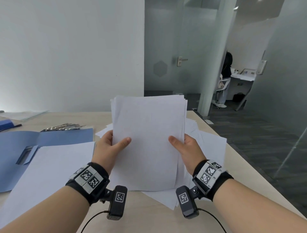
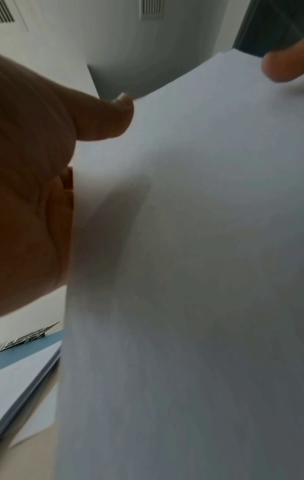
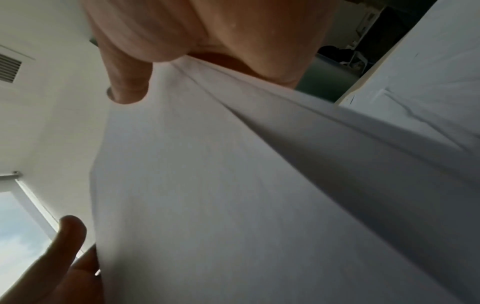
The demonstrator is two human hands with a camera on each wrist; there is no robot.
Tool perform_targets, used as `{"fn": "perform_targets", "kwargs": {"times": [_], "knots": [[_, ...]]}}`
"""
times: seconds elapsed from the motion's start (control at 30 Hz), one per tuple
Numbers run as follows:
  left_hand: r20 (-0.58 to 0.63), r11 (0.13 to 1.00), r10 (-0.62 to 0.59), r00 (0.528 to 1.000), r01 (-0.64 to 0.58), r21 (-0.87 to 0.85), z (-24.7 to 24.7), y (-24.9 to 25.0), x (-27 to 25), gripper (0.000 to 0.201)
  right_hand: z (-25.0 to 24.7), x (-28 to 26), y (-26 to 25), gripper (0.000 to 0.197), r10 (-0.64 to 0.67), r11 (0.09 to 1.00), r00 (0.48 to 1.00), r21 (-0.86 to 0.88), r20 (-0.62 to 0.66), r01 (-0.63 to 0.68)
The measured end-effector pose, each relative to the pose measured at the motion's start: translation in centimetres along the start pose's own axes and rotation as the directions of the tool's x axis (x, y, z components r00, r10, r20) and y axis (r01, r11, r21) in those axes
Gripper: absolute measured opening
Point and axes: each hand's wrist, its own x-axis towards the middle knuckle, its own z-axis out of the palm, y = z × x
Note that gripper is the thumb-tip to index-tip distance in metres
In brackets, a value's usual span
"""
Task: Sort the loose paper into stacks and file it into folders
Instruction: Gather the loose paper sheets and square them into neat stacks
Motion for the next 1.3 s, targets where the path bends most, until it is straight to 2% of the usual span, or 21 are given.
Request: {"fn": "perform_targets", "kwargs": {"times": [0.17, 0.27, 0.33, 0.43, 0.5, 0.57, 0.63, 0.73, 0.83, 0.9, 1.0, 1.07, 1.2, 1.3], "knots": [[0.015, 0.998, -0.048, 0.999, 0.047, 0.049, 0.1, -0.9, -0.7, 0.039, 0.4, -0.2, 0.6, 0.017, 0.060, 0.993, 0.998, 0.105, 0.007, -0.060], [-0.001, 0.998, -0.001, 1.000, 0.001, 0.061, 0.3, 0.0, -0.3, 0.028, 0.5, 0.3, -0.2, 0.033, 0.017, 0.993, 1.000, 0.114, -0.006, -0.016], [-0.007, 0.997, 0.036, 0.999, -0.035, 0.067, 0.3, 0.6, 0.1, 0.029, 0.4, 0.7, -0.9, 0.042, -0.015, 0.995, 1.000, 0.096, -0.008, 0.016], [-0.013, 0.997, 0.038, 0.999, -0.037, 0.063, 0.2, 0.7, -0.3, 0.035, 0.2, 0.5, -0.6, 0.042, -0.005, 0.997, 1.000, 0.082, 0.026, 0.003], [-0.018, 0.999, -0.013, 1.000, 0.014, 0.050, 0.1, 0.0, -0.9, 0.037, 0.0, -0.1, 0.2, 0.041, 0.030, 0.999, 0.999, 0.043, 0.040, -0.032], [0.013, 0.996, -0.086, 0.996, 0.086, 0.027, 0.1, -0.9, -1.5, 0.050, 0.1, -0.7, 1.1, 0.040, 0.070, 0.998, 0.997, -0.006, 0.042, -0.070], [0.052, 0.991, -0.128, 0.990, 0.127, 0.029, 0.3, -1.2, -1.7, 0.061, 0.4, -1.0, 1.4, 0.027, 0.086, 0.996, 0.996, -0.020, 0.028, -0.086], [0.090, 0.993, -0.112, 0.990, 0.109, 0.044, 0.7, -0.6, -1.6, 0.049, 1.0, -0.7, 0.8, 0.017, 0.096, 0.995, 0.995, 0.026, 0.007, -0.097], [0.088, 0.991, -0.124, 0.988, 0.119, 0.061, 0.5, -0.5, -1.2, 0.055, 0.9, -0.4, 0.6, 0.017, 0.109, 0.994, 0.994, 0.031, 0.002, -0.109], [0.098, 0.977, -0.188, 0.977, 0.176, 0.125, 0.0, -1.3, -1.2, 0.057, 0.6, -0.8, 1.0, 0.015, 0.126, 0.992, 0.992, -0.023, 0.033, -0.125], [0.110, 0.928, -0.303, 0.947, 0.267, 0.260, -1.0, -3.0, -1.7, 0.036, 0.3, -1.2, 2.1, 0.013, 0.168, 0.979, 0.985, -0.123, 0.050, -0.160], [0.088, 0.902, -0.339, 0.937, 0.298, 0.312, -1.7, -3.5, -2.0, 0.023, 0.5, -1.0, 2.3, 0.011, 0.161, 0.975, 0.986, -0.158, 0.027, -0.155], [0.005, 0.894, -0.323, 0.946, 0.303, 0.330, -3.6, -2.2, -2.3, 0.037, 3.3, 0.5, 2.1, 0.013, 0.183, 0.973, 0.982, -0.149, 0.035, -0.176], [-0.099, 0.886, -0.322, 0.942, 0.337, 0.318, -6.5, -1.0, -2.6, 0.017, 6.9, 1.3, 2.3, 0.024, 0.263, 0.960, 0.959, -0.125, 0.104, -0.250]]}}
